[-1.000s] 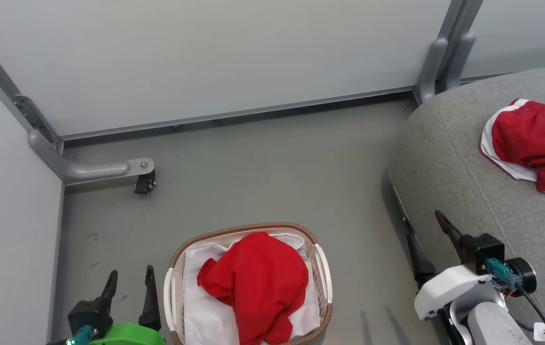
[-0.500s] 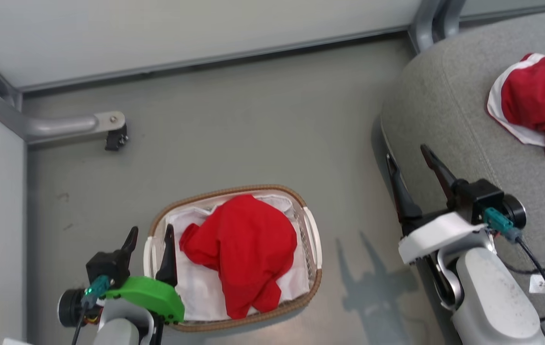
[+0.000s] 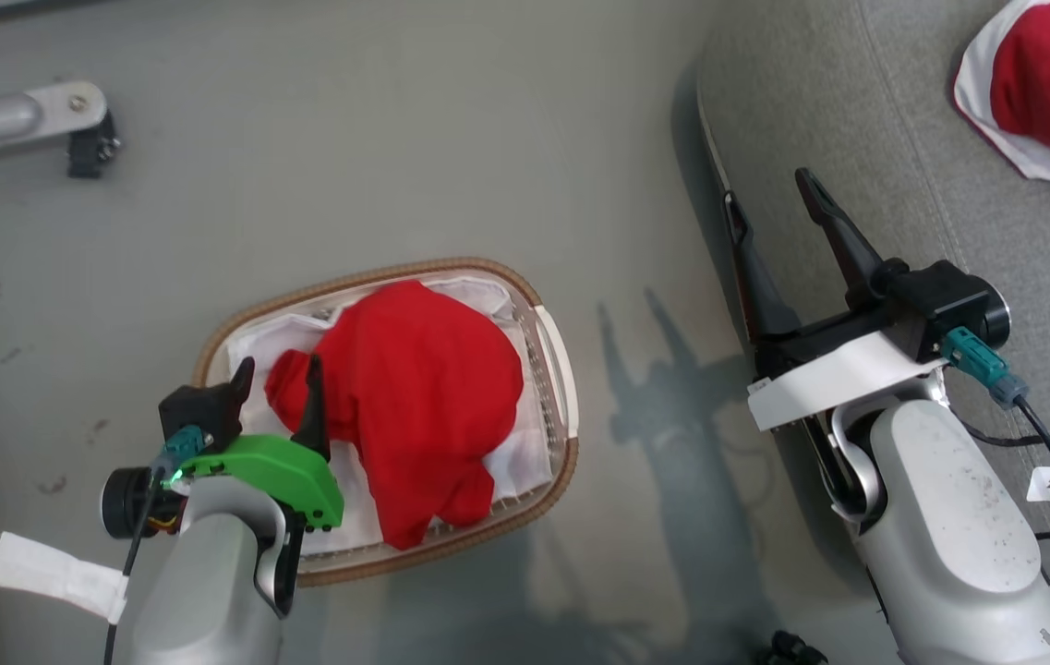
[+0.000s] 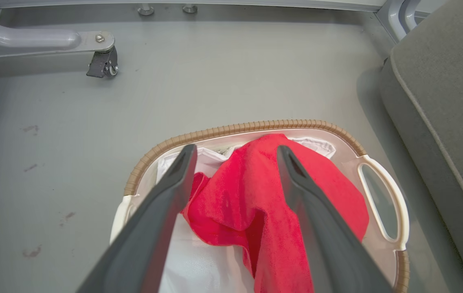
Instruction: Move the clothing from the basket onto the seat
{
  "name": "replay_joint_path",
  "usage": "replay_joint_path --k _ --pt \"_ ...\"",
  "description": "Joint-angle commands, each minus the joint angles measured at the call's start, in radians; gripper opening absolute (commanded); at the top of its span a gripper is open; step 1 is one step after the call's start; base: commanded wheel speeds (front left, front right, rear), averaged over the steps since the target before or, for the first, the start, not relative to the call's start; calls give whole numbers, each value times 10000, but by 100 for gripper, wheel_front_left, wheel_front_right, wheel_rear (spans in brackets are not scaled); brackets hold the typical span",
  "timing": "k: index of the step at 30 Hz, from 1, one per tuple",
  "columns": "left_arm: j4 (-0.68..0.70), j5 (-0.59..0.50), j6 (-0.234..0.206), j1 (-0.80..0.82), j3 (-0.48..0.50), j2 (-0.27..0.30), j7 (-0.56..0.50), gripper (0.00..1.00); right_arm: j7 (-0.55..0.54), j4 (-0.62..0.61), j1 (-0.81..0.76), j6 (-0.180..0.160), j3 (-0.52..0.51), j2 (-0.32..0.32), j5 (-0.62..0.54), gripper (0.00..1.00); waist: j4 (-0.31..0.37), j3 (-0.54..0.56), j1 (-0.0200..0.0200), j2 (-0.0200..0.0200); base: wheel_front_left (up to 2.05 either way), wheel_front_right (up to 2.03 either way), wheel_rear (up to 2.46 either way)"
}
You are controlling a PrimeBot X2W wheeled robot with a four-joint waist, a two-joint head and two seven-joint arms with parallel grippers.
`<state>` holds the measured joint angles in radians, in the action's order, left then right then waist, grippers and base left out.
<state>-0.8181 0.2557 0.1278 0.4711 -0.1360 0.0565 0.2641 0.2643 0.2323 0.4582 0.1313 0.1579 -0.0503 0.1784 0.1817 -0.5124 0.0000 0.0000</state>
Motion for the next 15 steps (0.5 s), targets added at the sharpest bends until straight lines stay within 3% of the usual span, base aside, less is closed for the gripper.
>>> replay_joint_path --k 1,15 --pt "-159 225 39 384 -70 121 5 100 1 -98 164 -10 7 -17 76 100 645 -1012 0 0 0 0 0" --pt "-2192 1777 39 2056 -1807 800 5 100 1 -632 491 -12 107 -17 335 100 1244 -2371 0 0 0 0 0"
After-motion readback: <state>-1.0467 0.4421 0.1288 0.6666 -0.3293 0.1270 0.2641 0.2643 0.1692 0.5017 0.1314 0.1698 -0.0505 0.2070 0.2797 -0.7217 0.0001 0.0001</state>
